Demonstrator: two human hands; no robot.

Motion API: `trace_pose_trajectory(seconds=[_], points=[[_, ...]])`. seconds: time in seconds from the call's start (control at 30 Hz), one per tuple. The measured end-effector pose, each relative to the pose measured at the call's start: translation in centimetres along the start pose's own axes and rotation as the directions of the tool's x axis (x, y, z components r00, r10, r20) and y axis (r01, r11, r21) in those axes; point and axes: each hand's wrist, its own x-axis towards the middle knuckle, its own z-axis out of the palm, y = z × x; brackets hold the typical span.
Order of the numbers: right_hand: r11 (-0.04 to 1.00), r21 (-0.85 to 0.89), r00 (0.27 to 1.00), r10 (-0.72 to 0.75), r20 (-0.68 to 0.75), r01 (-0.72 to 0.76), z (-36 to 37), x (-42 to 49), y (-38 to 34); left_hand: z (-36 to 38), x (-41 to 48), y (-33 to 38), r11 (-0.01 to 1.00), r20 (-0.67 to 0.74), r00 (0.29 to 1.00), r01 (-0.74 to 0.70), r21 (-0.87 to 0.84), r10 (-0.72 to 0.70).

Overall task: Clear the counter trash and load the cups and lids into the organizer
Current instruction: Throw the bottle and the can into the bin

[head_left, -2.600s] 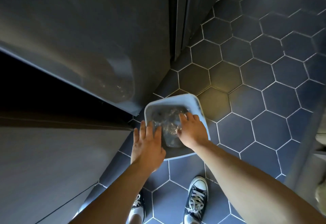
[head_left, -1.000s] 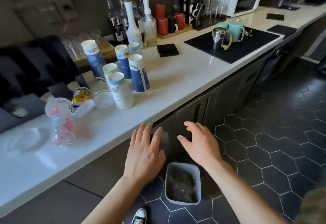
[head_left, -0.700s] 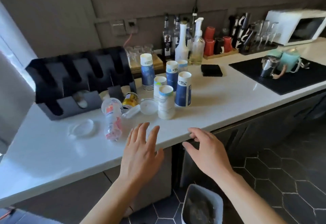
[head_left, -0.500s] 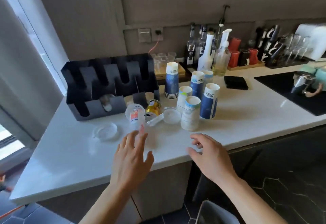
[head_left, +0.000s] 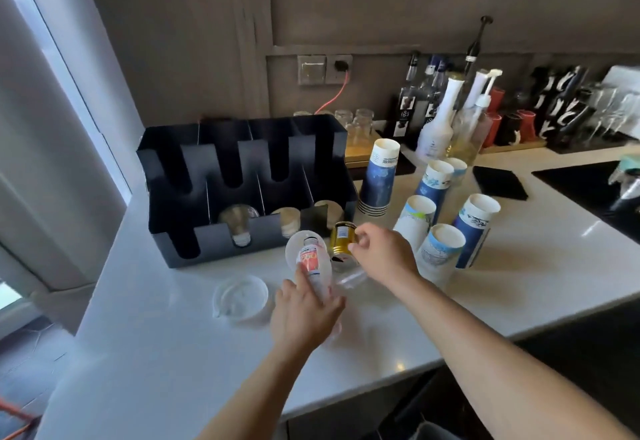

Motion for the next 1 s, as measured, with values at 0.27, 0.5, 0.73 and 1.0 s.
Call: trace_pose_trajectory(seconds=[0.27, 0.5, 0.73, 1.0], points=[[0.967, -0.195, 0.98, 0.184, 0.08, -0.165, 4.0, 5.3, -0.4, -0.1, -1.1, -1.5, 0.978, 0.019, 1.0, 0.005, -0.207, -0.001], [0.961, -0.13, 0.963, 0.256, 0.086, -0.244, 5.5, 5.0, -0.6, -2.4, -3.0, -4.2, 0.967, -0.073, 0.996, -0.07, -0.247, 0.054], [0.96, -0.021, 0.958, 0.282, 0.061, -0.281, 4.2, 3.8, -0.6, -3.4, -2.6, -4.8, 0.965, -0.109, 0.988, -0.129, -0.226, 0.107], [0.967, 0.086, 0.97, 0.241, -0.021, -0.238, 1.7, 1.0, 0.8, -4.0, -2.2, -4.7, 0.953, -0.114, 0.982, -0.178, -0.244, 0.154]])
